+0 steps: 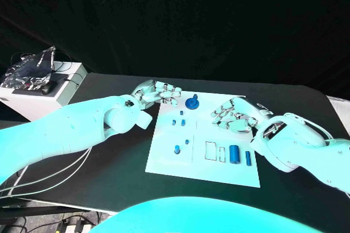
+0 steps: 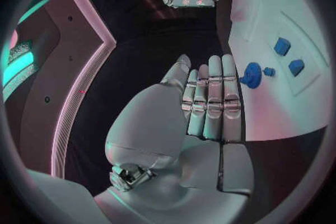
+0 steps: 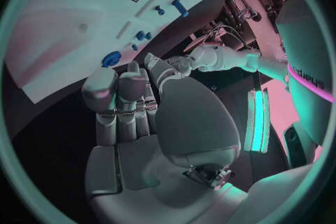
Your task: Assemble the parts on the task board
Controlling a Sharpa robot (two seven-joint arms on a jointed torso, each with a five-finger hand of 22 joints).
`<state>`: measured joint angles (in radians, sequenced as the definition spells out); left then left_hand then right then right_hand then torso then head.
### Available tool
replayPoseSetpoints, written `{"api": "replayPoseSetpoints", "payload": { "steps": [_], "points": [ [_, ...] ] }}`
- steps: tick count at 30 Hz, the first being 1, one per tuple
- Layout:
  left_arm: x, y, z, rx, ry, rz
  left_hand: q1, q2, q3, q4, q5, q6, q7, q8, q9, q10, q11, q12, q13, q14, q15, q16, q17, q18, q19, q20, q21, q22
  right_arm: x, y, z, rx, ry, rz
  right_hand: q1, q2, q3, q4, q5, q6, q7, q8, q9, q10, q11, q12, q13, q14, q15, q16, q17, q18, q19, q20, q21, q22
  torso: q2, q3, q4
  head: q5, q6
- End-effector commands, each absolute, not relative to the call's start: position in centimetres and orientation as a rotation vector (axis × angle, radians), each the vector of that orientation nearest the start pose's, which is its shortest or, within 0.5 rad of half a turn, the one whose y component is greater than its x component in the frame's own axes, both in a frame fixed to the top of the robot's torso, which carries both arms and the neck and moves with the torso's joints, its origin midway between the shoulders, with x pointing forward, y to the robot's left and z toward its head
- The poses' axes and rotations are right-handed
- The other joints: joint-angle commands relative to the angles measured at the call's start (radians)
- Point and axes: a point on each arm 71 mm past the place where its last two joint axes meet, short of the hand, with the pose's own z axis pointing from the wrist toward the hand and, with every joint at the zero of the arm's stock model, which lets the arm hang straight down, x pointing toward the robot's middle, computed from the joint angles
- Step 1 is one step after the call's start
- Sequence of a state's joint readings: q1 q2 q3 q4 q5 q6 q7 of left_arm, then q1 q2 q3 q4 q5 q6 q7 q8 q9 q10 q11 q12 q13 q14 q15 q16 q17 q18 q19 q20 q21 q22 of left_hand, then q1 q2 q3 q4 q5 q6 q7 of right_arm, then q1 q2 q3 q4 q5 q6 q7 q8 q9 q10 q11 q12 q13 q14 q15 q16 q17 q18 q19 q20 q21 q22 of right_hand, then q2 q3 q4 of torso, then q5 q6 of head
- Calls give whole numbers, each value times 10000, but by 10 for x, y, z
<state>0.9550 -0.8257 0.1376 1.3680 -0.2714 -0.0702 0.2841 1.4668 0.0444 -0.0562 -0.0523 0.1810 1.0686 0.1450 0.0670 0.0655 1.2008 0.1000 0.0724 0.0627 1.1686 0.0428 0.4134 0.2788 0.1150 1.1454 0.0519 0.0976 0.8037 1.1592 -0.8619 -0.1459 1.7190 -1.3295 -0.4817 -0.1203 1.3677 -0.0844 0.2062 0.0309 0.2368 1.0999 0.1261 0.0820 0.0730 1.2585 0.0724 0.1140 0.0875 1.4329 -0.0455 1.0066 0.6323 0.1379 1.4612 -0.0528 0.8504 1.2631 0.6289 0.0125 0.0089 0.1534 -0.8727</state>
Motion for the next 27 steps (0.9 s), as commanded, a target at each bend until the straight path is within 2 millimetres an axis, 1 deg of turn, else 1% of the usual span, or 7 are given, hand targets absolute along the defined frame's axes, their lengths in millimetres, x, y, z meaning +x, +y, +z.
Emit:
{"api": "replayPoseSetpoints", "payload": {
  "steps": [1,4,6,8,13,23,27],
  "points": [
    [483,235,-250,-10446,16331,-15401,26,-3,5,31,55,-53,-4,-13,2,-33,-13,-26,7,-6,54,-45,8,-115,2,29,-69,-3,423,-177,-223,1783,18653,9407,-371,113,-483,75,95,270,-193,232,84,1501,-701,819,676,-12,-251,117,88,-192,688,-285,266,140,-67,-29,-37,-303,1],
    [483,236,-251,-10485,16321,-15363,26,-3,5,31,55,-53,-4,-13,2,-33,-13,-26,7,-6,54,-45,8,-115,2,29,-69,-3,423,-196,-227,2406,19380,8924,-792,292,-1355,171,234,380,-393,616,346,916,-897,3444,3482,50,-416,44,31,-353,681,-506,345,208,-110,-24,-81,-451,1],
    [482,237,-253,-10526,16327,-15324,26,-3,5,31,55,-53,-4,-13,2,-33,-13,-26,7,-6,54,-45,8,-115,2,29,-69,-3,421,-210,-231,2710,20053,8315,-1084,585,-2040,326,783,307,-518,1087,908,-541,-950,6172,6501,34,-452,167,105,-404,684,-574,531,317,-133,-9,-100,-569,1],
    [481,238,-254,-10560,16338,-15294,26,-3,5,31,55,-53,-4,-13,2,-33,-13,-26,7,-6,54,-45,8,-115,2,29,-69,-3,418,-222,-235,2970,20757,7529,-1456,656,-2560,566,1260,334,-650,1458,1385,-498,-1030,6587,7059,4,-490,272,194,-431,700,-591,728,414,-158,-1,-124,-689,1],
    [480,240,-257,-10626,16370,-15240,26,-3,5,32,55,-53,-4,-12,2,-33,-13,-26,7,-6,54,-45,8,-116,3,29,-69,-3,410,-250,-240,2994,22432,5272,-1901,1366,-3841,1130,1466,-151,-838,2330,3333,-133,-1140,7435,8756,7,-551,1220,1393,-557,770,-642,2167,1110,-207,-12,-202,-888,1],
    [480,240,-258,-10596,16404,-15231,-228,-72,-137,302,65,-88,-26,-8,5,-63,-6,-16,12,7,73,-51,0,-125,83,79,-195,-232,404,-264,-247,2667,23243,3811,-2555,1379,-4613,1594,1587,-315,-935,2279,5452,210,-1162,7863,10206,45,-571,1752,2515,-637,804,-634,2948,1635,-263,-61,-264,-1133,1],
    [480,241,-258,-10544,16396,-15145,-1376,-448,-713,962,104,-155,-48,6,18,-120,32,62,48,-35,170,-100,-38,-192,55,171,-313,-580,406,-258,-251,2665,23201,3721,-2718,1452,-4682,1551,1870,-349,-948,2195,6062,267,-1159,8121,10574,79,-567,1853,2794,-651,818,-630,3077,1752,-260,-46,-238,-1144,1]
  ]
}}
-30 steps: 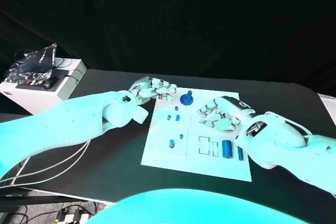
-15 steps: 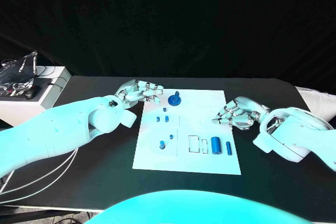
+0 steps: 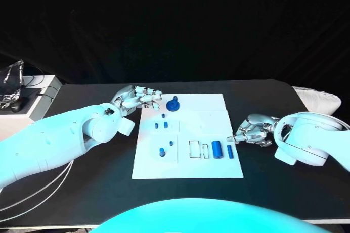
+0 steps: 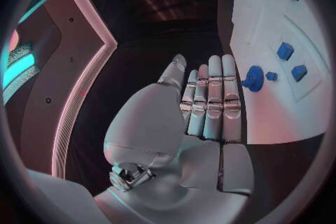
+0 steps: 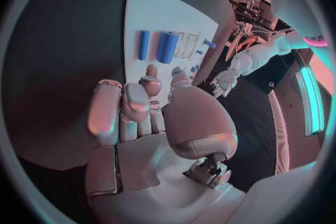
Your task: Assemble the parts on the task board
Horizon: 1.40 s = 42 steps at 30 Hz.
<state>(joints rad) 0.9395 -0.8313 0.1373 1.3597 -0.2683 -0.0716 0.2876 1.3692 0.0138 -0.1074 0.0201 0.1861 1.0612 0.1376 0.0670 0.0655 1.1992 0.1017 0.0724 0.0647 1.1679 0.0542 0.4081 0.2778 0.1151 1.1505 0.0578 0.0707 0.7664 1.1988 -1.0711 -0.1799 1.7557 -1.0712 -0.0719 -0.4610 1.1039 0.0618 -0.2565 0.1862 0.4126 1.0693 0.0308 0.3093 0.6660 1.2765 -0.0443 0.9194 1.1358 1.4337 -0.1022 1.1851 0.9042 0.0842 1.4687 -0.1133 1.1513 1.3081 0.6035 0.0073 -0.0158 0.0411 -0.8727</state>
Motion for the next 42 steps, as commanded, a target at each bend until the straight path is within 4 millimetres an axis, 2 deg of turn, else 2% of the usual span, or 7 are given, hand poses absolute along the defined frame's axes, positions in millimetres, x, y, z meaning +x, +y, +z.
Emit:
{"api": "replayPoseSetpoints", "payload": {
  "steps": [1,3,5,10,13,20,42],
  "points": [
    [480,241,-258,-10536,16392,-15130,-455,-191,-273,288,60,-90,22,9,21,-132,19,107,31,-35,65,-52,-43,-197,30,119,-38,-419,407,-256,-252,2638,23213,3717,-84,16,-47,-19,258,-41,6,-100,174,114,10,149,162,85,-1,108,137,-119,747,-27,103,1320,0,9,15,-29,1],
    [480,241,-258,-10525,16386,-15114,-556,-255,-438,393,36,-109,38,11,22,-172,30,176,31,-40,72,-42,-65,-205,108,120,-26,-855,408,-251,-255,2559,23270,3724,-139,61,-55,-66,331,-40,-3,-124,318,106,4,175,218,83,-3,132,191,-122,748,-25,132,1346,5,11,12,-35,1],
    [480,241,-258,-10511,16382,-15120,-553,-251,-489,416,31,-117,42,12,23,-187,32,197,31,-37,71,-31,-74,-210,173,111,-2,-1074,408,-246,-258,2508,23316,3746,-257,132,-83,-228,345,-138,-12,-142,909,81,6,184,303,85,-3,111,252,-125,749,-25,133,1393,16,10,19,-47,1],
    [479,241,-258,-10482,16377,-15159,-760,-315,-787,734,-109,-151,50,11,24,-226,41,244,33,-22,74,-8,-104,-229,296,98,27,-1726,407,-238,-267,2840,23479,3481,-343,66,-135,-224,455,-93,4,-283,936,58,19,158,307,92,6,109,285,-128,751,-19,138,1411,15,7,16,-25,1],
    [479,241,-258,-10485,16385,-15169,-837,-452,-631,1049,-257,-161,66,19,28,-243,51,265,35,-24,73,-11,-122,-236,358,92,66,-2054,405,-236,-272,3118,23575,3134,-721,-285,-306,-78,292,-114,21,-332,983,20,37,119,293,100,21,207,438,-150,759,-6,293,1480,19,9,39,-15,1],
    [478,242,-259,-10515,16393,-15168,-870,-477,-610,1107,-305,-168,60,14,26,-251,49,265,34,-16,76,-5,-121,-240,384,89,94,-2157,402,-226,-276,3062,23723,2953,-812,-526,44,20,164,-67,16,-443,1165,27,35,125,306,120,25,232,637,-155,767,6,346,1589,30,20,54,30,1],
    [478,243,-259,-10572,16444,-15137,-777,-333,-665,1000,-301,-163,63,12,24,-262,51,258,32,-15,77,-3,-124,-245,407,81,163,-2400,399,-209,-286,2413,24209,2952,-801,-484,52,7,91,-58,0,-408,1248,25,26,128,315,120,18,226,670,-177,770,-3,437,1645,37,14,66,108,1]
  ]
}}
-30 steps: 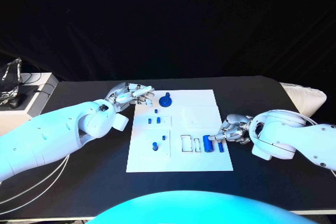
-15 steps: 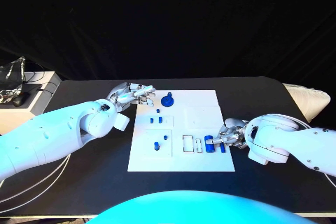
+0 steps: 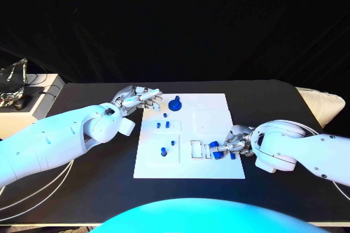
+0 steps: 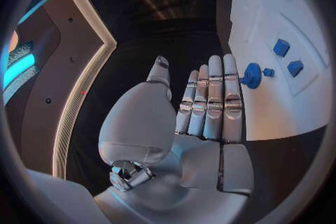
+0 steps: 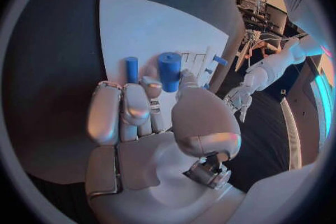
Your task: Assemble the parts on the task board
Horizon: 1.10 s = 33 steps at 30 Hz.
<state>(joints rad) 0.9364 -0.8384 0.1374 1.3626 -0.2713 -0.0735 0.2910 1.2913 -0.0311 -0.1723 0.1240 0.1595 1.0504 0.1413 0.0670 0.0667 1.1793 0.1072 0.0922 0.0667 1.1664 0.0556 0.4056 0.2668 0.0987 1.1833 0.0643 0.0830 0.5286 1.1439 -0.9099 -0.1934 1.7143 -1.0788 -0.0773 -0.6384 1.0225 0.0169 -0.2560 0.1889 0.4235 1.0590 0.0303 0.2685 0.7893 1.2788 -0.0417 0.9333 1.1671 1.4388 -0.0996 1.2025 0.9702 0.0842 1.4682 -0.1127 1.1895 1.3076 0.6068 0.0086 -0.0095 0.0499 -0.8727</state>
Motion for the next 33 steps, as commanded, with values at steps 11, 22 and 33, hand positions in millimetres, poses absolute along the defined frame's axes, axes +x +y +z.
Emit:
{"api": "replayPoseSetpoints", "payload": {
  "steps": [11,22,33],
  "points": [
    [478,244,-259,-10613,16486,-15146,24,175,-42,-69,-34,-43,26,15,14,-60,-6,60,12,-3,62,22,-15,-83,80,16,58,-64,395,-201,-298,2177,24616,2961,67,-17,14,-163,3,19,15,-6,42,-31,8,-37,-10,66,-2,22,9,-179,771,-4,38,1663,-2,-2,0,92,1],
    [477,244,-259,-10664,16534,-15140,64,269,-110,-121,-28,-120,84,5,10,-96,21,45,10,-7,72,22,-18,-76,78,27,99,-150,394,-196,-299,2023,24642,3090,210,-91,52,-429,863,-61,60,-58,29,-161,39,-168,-112,55,23,-50,-19,-174,768,18,-33,1662,3,-1,2,98,1],
    [477,244,-260,-10708,16568,-15119,126,452,-189,-199,-12,-121,82,13,12,-98,17,51,9,-11,72,31,-15,-54,70,44,148,-217,393,-200,-300,3702,25133,3731,659,216,1429,-1612,3646,-85,18,-179,-101,-266,-4,-264,-211,62,-37,-131,-4,-196,768,-30,-85,1665,0,0,-5,126,1]
  ]
}}
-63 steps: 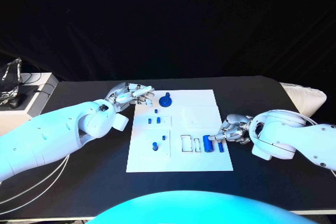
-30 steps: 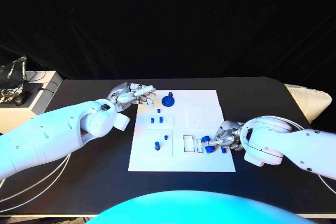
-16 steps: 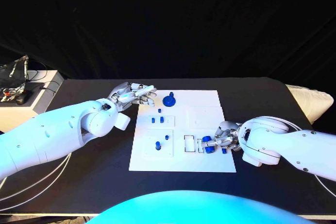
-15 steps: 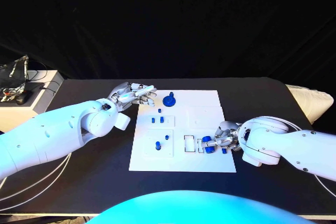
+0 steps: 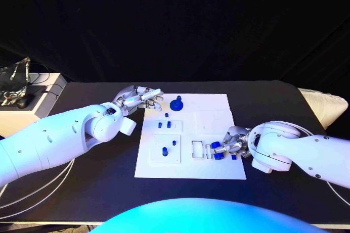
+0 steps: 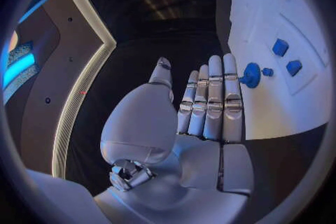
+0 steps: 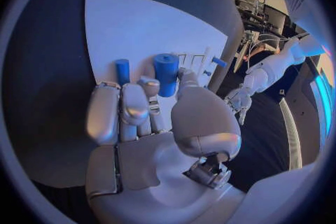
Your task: Assemble the parts on the task board
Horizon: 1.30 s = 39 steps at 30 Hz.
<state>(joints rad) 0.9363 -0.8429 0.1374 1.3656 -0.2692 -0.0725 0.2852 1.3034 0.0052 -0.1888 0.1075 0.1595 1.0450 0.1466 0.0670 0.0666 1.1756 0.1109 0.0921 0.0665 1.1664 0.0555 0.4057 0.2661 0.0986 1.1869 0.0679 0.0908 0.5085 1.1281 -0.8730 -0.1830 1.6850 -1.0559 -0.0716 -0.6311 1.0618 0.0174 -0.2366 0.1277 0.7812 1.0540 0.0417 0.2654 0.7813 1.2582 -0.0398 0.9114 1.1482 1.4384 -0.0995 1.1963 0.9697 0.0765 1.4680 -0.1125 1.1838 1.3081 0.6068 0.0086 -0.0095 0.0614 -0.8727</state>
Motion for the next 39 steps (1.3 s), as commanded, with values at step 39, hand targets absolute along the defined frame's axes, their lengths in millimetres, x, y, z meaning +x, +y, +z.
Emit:
{"api": "replayPoseSetpoints", "payload": {
  "steps": [39],
  "points": [
    [477,242,-260,-10760,16646,-15281,118,299,-136,-129,3,-54,25,12,12,-58,-22,46,10,-18,70,35,-15,-37,11,27,145,-106,408,-159,-257,2812,24472,4708,-369,63,1680,-1423,-387,6,-86,-139,-52,-61,-24,-40,-83,72,-17,-164,-11,-113,765,-22,-78,1652,9,0,22,11,1]
  ]
}}
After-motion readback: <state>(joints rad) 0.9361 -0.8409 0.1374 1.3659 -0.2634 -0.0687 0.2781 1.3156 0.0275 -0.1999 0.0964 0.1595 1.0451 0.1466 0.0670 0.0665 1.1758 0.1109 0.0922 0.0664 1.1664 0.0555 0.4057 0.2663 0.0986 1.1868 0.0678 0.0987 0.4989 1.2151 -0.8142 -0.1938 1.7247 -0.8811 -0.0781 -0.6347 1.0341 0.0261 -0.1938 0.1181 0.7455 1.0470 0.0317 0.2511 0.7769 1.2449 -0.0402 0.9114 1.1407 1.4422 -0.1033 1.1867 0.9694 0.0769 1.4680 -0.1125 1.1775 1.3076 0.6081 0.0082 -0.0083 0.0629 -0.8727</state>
